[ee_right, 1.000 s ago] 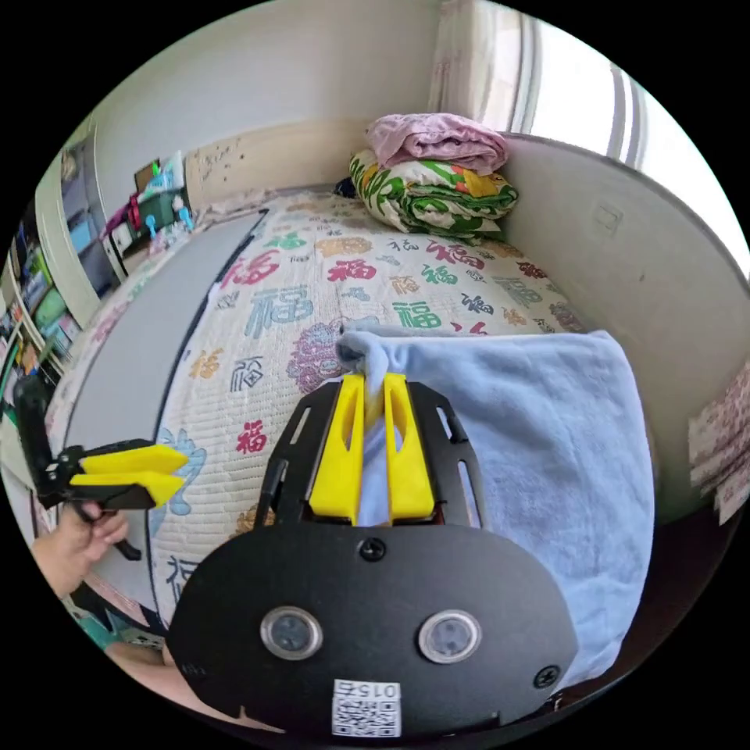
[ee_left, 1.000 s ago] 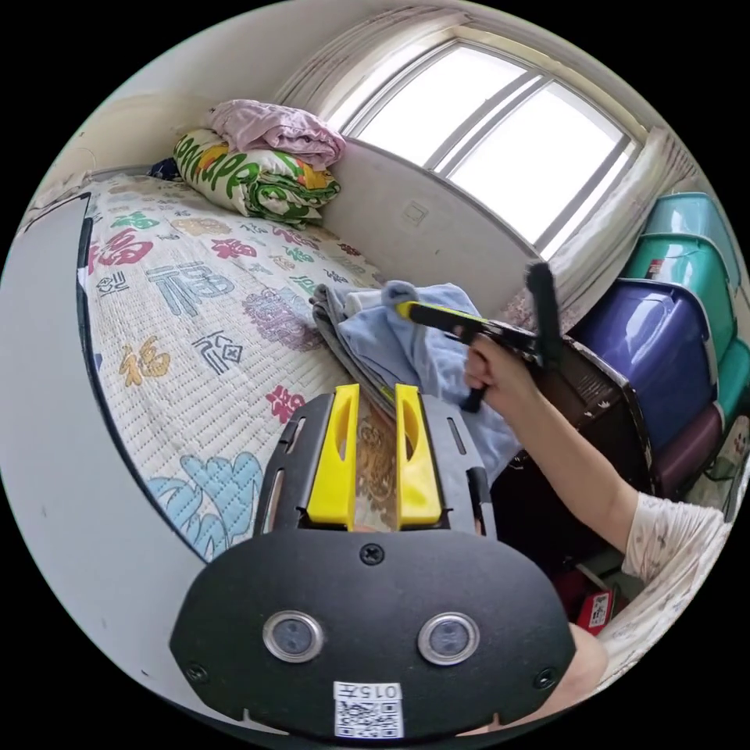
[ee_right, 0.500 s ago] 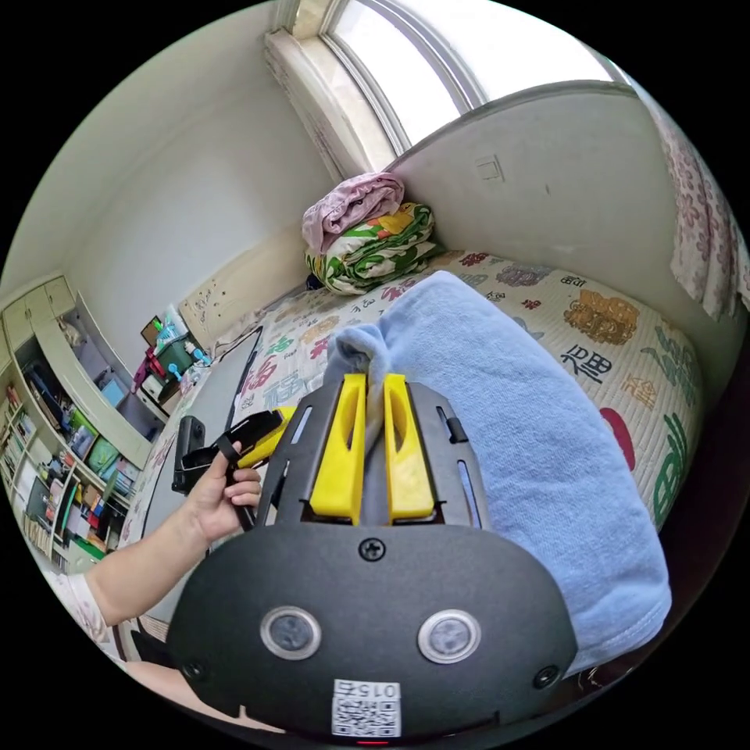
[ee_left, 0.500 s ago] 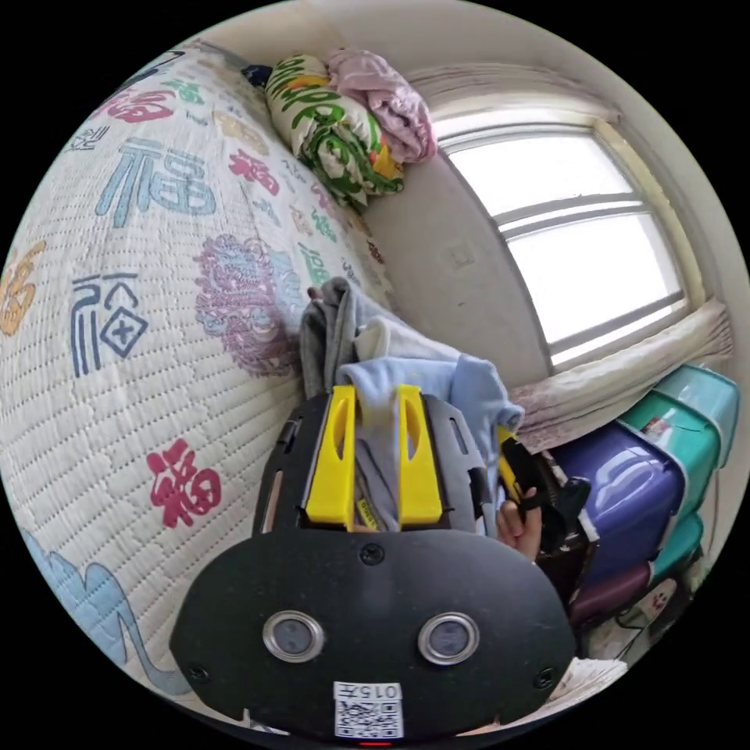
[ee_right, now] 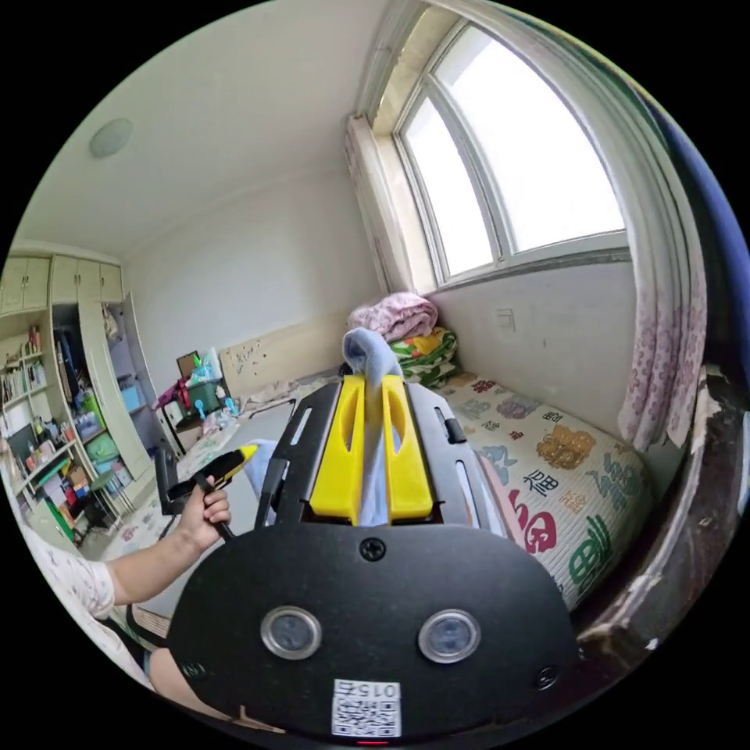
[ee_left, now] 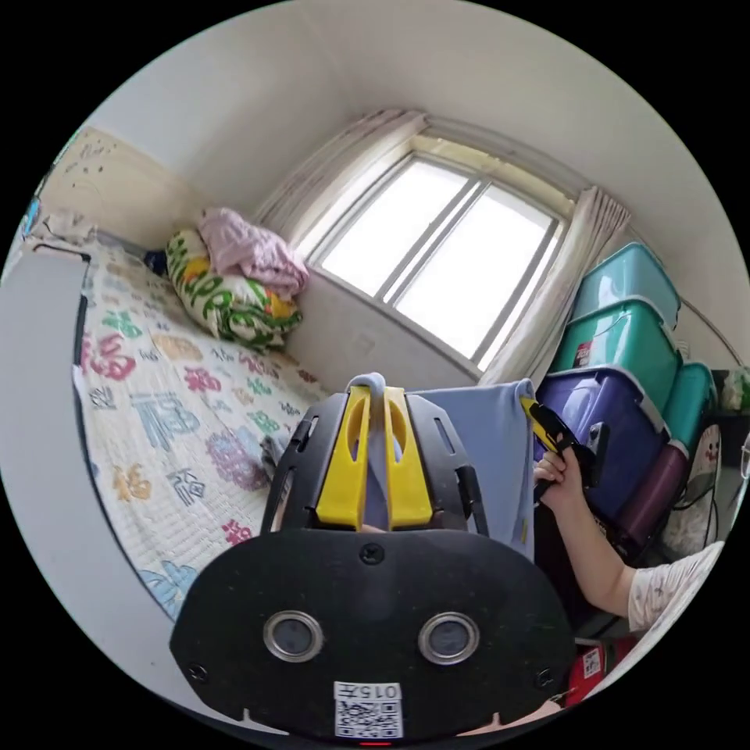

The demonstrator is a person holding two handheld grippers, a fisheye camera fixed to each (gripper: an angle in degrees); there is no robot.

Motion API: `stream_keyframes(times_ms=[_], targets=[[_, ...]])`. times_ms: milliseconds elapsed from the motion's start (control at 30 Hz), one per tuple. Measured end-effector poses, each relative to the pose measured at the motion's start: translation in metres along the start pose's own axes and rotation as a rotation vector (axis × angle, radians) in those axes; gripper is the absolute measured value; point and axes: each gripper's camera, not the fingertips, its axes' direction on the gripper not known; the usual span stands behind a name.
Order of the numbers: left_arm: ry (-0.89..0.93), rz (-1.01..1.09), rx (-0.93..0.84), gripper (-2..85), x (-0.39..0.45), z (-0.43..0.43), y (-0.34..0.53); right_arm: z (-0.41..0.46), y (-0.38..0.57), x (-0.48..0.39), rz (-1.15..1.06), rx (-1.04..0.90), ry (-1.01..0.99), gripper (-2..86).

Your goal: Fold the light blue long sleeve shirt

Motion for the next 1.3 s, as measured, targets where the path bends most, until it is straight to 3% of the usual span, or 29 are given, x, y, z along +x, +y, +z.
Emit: stream_keyframes(times_ms=[67, 267, 567, 800, 900, 967, 1033, 1200, 1300], targets=[[-0.019, 0.057, 0.115, 0.4, 0.024, -0.071, -0.032, -0.053, -0.023, 0.006, 0.114, 0.040, -0.041, 4.4], [-0.128, 0.213, 0.268, 0.4, 0.082, -0.246, -0.096, -0.119, -0.006, -0.045, 0.142, 0.030, -0.270, 4.3], [-0.321, 0.319, 0.426, 0.5, 0.157, -0.436, -0.145, -0.095, 0.040, -0.142, 0.137, -0.092, -0.690, 4.4], [-0.493, 0.087, 0.392, 0.7, 0.090, -0.453, -0.178, 0.060, 0.127, -0.189, 0.144, -0.333, -0.697, 4.4], [-0.624, -0.080, 0.285, 1.2, 0.016, -0.423, -0.191, 0.178, 0.195, -0.193, 0.163, -0.503, -0.558, 4.6], [-0.589, -0.336, 0.226, 1.9, -0.059, -0.398, -0.191, 0.273, 0.256, -0.188, 0.191, -0.617, -0.417, 5.5], [-0.579, -0.448, 0.188, 2.8, -0.092, -0.382, -0.186, 0.314, 0.289, -0.177, 0.188, -0.672, -0.318, 5.6], [-0.655, -0.356, 0.196, 5.4, -0.065, -0.380, -0.193, 0.328, 0.341, -0.124, 0.026, -0.746, -0.437, 6.2], [-0.715, -0.397, 0.045, 10.5, -0.049, -0.378, -0.190, 0.329, 0.387, -0.069, -0.084, -0.876, -0.402, 6.2]])
